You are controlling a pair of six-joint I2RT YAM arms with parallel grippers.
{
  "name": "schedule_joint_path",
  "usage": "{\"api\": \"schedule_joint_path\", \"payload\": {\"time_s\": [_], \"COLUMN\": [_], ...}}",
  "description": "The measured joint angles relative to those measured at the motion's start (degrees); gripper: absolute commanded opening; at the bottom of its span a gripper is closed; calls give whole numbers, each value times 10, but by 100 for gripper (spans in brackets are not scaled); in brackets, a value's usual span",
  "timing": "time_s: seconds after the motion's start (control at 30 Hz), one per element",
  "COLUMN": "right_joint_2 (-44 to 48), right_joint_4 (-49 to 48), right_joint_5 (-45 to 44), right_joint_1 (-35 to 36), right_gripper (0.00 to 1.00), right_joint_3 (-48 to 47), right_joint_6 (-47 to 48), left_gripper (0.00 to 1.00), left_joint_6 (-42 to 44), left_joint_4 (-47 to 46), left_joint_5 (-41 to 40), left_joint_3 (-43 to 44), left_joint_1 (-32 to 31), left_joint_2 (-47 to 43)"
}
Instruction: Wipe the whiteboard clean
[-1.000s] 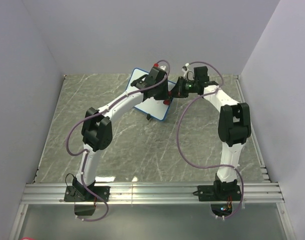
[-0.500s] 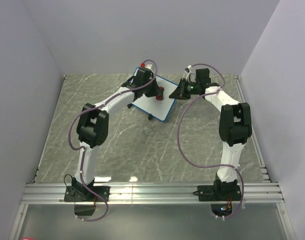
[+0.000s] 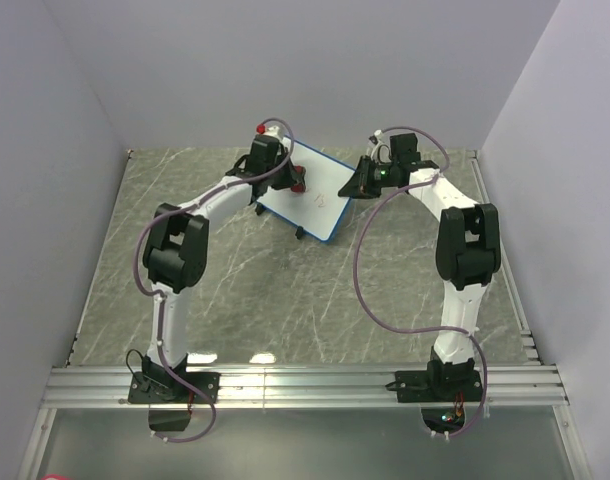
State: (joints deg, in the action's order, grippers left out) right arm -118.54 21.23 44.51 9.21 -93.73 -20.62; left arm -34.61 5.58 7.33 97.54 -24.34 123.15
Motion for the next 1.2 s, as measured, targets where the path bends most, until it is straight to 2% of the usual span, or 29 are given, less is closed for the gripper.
{"api": "schedule_joint_path", "payload": {"time_s": [0.13, 0.37, 0.5, 0.7, 0.83, 1.03, 1.2], "right_joint_2": [0, -1, -1, 0, 4, 25, 37], "right_joint_4": [4, 4, -3, -7, -11, -10, 2], "right_joint_5": [0, -5, -5, -6, -8, -17, -21], "right_joint_1": [-1, -3, -5, -5, -4, 5, 8], "right_gripper": [0, 0, 0, 0, 0, 0, 0], "right_joint_3": [0, 9, 21, 23, 30, 50, 61], "right_joint_6": [-1, 7, 10, 11, 12, 5, 1], "left_gripper": [0, 0, 0, 0, 0, 0, 0], "left_joint_6": [14, 14, 14, 8, 7, 9, 10], "left_joint_4": [2, -2, -1, 2, 11, 22, 20], "left_joint_5": [-29, -23, -18, 24, 49, 43, 18], "left_joint_3": [-13, -65, -74, -74, -77, -55, -53], "left_joint_1": [-33, -118, -128, -97, -36, 66, 65], "left_joint_2": [-13, -41, -41, -36, -32, -1, 4]}}
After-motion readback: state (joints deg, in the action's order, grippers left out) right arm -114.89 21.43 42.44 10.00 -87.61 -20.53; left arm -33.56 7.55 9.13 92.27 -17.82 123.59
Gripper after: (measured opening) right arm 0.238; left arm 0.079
